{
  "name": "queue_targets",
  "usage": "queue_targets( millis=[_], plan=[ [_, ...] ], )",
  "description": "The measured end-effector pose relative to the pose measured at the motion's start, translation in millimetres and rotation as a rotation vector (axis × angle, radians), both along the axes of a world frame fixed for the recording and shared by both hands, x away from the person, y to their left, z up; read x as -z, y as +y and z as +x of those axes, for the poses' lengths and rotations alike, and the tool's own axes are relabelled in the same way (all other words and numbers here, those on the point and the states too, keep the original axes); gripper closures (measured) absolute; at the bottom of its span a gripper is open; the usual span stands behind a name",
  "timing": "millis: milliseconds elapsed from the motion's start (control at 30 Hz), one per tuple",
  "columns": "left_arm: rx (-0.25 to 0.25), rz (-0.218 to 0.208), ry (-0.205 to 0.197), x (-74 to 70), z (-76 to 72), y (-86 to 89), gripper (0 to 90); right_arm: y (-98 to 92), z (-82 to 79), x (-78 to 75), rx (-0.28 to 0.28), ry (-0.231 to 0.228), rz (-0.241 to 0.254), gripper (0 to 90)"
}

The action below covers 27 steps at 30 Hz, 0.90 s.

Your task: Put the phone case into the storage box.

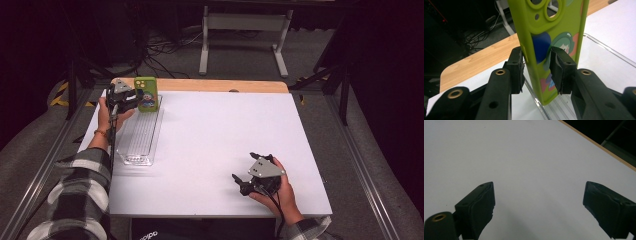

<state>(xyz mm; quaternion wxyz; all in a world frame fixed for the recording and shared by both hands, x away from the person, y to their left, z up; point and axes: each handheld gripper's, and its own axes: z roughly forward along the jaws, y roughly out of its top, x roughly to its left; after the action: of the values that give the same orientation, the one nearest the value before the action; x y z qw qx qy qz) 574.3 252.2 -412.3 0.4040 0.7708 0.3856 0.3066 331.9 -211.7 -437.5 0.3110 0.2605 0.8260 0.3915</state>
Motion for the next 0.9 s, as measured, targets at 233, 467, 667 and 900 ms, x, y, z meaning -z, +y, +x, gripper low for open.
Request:
queue_targets(
  millis=[233,467,667,900],
  plan=[
    [-0.020,0.004,0.026,4.6,2.2,0.1,64.8,0.2,1.6,2.1,0.005,0.007,-0.008,12.0],
    [-0.010,-0.003,0.025,5.2,2.9,-2.4,66.0,1.6,1.4,3.0,-0.005,0.009,-0.018,12.3],
    [-0.028,0.006,0.020,5.0,2.9,-6.2,64.4,3.1,1.1,2.8,-0.011,0.005,-0.022,12.3],
    [-0.044,0.011,0.014,6.6,4.0,-7.7,62.4,4.1,1.8,3.5,-0.020,0.012,-0.028,12.3]
  ],
)
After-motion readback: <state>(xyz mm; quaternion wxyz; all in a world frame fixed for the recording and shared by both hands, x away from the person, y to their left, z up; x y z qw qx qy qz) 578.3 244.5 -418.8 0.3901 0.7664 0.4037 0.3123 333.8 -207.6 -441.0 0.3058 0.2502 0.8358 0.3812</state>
